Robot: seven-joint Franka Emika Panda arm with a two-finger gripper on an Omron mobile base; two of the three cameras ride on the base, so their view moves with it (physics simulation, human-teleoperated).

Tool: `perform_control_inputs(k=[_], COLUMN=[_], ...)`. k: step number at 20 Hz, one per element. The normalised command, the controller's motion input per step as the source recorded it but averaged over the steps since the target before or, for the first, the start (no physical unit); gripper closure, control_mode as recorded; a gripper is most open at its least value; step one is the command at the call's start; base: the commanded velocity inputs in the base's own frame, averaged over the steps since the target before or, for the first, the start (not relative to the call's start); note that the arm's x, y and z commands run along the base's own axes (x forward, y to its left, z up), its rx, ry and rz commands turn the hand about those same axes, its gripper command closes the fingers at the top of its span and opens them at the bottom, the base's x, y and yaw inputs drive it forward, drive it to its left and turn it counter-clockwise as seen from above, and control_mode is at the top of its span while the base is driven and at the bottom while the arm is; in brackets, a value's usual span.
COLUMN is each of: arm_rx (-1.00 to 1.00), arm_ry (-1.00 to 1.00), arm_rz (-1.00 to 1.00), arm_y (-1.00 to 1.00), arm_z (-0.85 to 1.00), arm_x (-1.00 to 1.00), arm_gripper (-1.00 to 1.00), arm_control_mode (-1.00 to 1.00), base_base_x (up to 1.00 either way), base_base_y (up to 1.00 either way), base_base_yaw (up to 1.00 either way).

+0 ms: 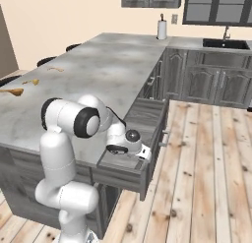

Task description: Pick up the metallic utensils from the counter and place them in the open drawer. Make sure not to pick up any wooden utensils.

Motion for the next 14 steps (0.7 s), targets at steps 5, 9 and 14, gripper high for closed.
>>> perform_control_inputs(k=[5,9,14], arm_rx=[0.0,0.0,0.02], arm_ry=[0.0,-0.02,-0.03], arm_rz=[0.0,0.0,0.0], arm_y=[0.0,0.08,0.0], arm_z=[0.07,0.68,1.0], arm_x=[0.0,-0.2,-0.66], arm_gripper=[-1.0,-1.0,-1.0], arm_control_mode=[-1.0,-1.0,-1.0], base_base_x=[0.0,0.0,0.0], base_base_y=[0.0,0.0,0.0], base_base_yaw=[0.0,0.0,0.0])
